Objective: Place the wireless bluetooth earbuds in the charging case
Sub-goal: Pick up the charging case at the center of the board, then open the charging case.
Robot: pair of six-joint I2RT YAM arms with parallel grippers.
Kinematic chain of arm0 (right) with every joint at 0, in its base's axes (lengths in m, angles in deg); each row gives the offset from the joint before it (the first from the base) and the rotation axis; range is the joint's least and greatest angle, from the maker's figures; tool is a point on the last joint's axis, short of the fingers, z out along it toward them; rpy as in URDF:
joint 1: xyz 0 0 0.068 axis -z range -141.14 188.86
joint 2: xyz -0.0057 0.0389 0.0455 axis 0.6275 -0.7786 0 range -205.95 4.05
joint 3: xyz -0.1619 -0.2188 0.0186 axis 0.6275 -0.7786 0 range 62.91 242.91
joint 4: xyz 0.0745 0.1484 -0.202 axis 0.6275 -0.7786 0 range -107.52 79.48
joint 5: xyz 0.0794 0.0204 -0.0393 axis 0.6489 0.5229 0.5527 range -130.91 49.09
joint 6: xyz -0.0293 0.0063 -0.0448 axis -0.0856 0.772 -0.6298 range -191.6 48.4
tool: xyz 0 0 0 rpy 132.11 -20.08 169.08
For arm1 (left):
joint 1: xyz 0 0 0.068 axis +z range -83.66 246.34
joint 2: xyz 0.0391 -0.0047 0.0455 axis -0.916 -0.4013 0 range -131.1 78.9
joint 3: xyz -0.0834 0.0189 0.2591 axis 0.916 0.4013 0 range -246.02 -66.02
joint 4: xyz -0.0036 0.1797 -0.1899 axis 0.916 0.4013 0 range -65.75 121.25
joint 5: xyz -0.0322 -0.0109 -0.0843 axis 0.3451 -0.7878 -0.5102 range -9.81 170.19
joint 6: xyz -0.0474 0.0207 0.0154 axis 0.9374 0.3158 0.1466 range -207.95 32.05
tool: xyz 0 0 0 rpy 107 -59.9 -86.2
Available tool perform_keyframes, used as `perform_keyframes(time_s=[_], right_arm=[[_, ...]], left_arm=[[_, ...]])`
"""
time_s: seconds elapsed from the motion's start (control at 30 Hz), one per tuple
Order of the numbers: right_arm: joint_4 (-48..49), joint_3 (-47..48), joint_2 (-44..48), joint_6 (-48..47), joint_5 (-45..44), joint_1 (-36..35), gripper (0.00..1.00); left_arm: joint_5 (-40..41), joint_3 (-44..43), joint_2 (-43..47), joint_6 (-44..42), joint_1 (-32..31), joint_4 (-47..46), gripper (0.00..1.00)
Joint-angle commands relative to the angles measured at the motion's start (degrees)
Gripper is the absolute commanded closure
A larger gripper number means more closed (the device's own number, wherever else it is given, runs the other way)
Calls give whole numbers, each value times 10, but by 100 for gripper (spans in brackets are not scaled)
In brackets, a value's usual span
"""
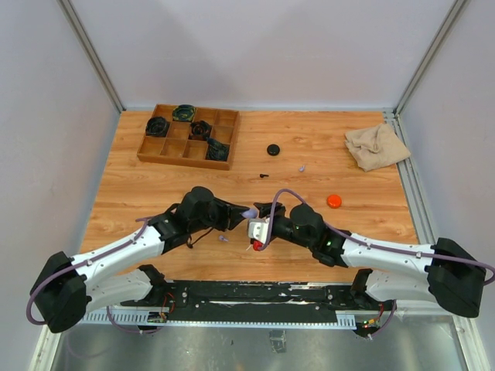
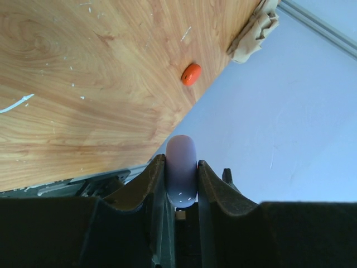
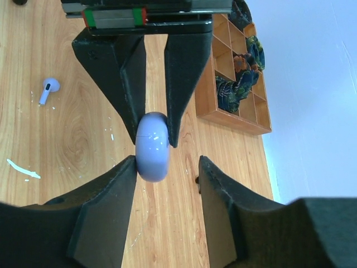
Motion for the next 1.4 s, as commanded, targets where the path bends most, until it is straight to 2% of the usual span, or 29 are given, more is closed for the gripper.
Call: perform_keyframes(time_s=[0.0,0.13,0.23,0.37,0.6,0.8,0.97,1.13,1.37], right_arm=[[19,-9,18,28,-17,-9,49],[-17,-1,30,51,-14,-6,43],[-55,8,48,80,13,9,39],[-104,19,77,138,70,50,37],[-174,41,119,223,145,120,33],[-202,62,124,314,233,188,33],[-201,75,114,360,307,232,34],[-181,78,101,399,376,272,35],[-147,77,88,415,418,281,37]], left_arm=[[14,10,15,10,3,-18,100],[35,12,20,-19,4,-21,100],[63,13,26,-78,5,-34,100],[94,8,31,-180,7,-55,100],[100,-28,19,-384,9,-83,100],[59,-70,8,-597,9,-94,100],[-3,-96,4,-741,9,-101,100],[-77,-109,2,-850,9,-115,100],[-186,-137,-12,-985,9,-109,100]])
